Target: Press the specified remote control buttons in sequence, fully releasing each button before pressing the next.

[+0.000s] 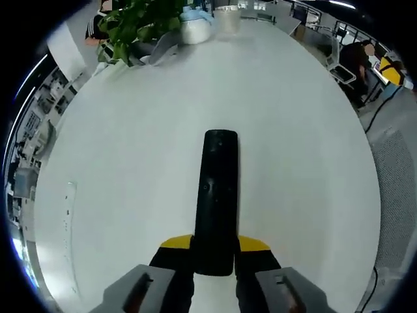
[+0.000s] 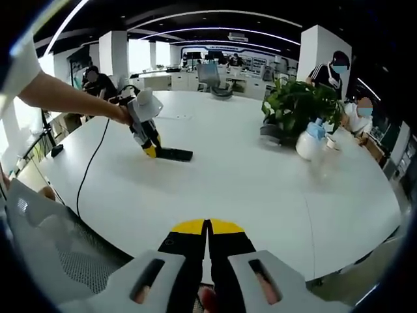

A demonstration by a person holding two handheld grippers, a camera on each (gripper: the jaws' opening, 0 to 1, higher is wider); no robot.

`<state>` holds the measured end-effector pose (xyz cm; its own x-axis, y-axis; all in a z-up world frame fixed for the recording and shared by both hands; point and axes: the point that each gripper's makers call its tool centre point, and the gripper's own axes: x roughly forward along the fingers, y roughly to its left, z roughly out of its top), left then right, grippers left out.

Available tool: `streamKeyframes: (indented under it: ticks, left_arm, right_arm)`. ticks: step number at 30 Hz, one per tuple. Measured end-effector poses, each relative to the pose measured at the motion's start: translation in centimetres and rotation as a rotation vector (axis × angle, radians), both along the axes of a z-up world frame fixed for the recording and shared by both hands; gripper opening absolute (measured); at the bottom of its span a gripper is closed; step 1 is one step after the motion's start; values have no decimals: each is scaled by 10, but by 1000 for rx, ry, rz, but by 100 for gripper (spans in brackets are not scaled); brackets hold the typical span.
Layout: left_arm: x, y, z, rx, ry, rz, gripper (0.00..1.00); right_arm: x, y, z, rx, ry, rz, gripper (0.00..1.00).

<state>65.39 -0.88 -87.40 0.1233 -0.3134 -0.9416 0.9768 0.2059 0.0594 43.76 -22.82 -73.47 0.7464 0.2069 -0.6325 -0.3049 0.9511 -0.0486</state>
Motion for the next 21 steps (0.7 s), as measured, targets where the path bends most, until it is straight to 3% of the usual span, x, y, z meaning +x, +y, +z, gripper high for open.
streamKeyframes:
  ticks: [21]
  left_arm:
    - [-17, -4, 0, 29, 16, -26, 22]
  right_arm:
    - [0, 1, 6, 28, -25, -10, 0]
